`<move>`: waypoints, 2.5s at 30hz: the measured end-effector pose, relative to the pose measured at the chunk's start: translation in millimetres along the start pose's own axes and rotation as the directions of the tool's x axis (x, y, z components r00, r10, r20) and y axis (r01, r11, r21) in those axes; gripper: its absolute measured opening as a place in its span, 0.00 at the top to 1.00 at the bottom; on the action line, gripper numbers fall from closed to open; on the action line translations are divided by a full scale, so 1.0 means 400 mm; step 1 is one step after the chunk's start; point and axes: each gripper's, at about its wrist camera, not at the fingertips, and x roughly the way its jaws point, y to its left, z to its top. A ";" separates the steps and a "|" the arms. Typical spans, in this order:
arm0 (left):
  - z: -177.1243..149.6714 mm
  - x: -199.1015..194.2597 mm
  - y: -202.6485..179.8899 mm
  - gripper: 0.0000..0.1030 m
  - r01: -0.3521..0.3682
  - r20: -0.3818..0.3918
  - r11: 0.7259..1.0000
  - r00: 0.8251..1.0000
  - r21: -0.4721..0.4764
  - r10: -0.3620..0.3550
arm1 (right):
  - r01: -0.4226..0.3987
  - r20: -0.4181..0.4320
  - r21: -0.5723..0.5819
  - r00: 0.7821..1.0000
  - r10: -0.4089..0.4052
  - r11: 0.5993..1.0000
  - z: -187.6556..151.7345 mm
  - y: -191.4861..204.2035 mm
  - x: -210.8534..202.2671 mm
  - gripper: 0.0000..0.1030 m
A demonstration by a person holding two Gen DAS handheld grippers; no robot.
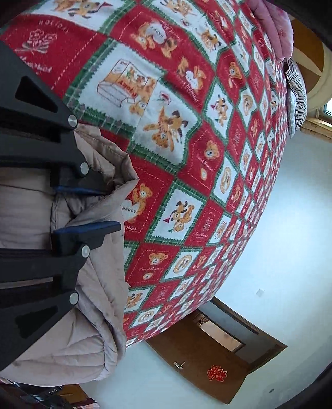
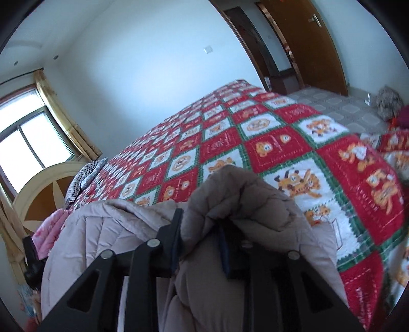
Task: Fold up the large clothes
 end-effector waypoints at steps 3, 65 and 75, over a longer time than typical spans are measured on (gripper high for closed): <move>0.003 0.004 -0.007 0.78 -0.003 -0.013 1.000 1.000 0.006 0.003 | 0.019 -0.014 -0.008 1.000 -0.019 1.000 -0.001 0.012 0.006 0.73; -0.286 -0.083 -0.327 0.05 -0.182 0.082 0.864 0.983 0.470 0.162 | 0.244 -0.087 -0.273 0.957 -0.277 0.930 -0.130 0.130 -0.069 1.00; -0.292 -0.088 -0.336 0.04 -0.204 0.101 0.853 0.979 0.481 0.177 | 0.252 -0.084 -0.269 0.955 -0.284 0.929 -0.157 0.115 -0.032 1.00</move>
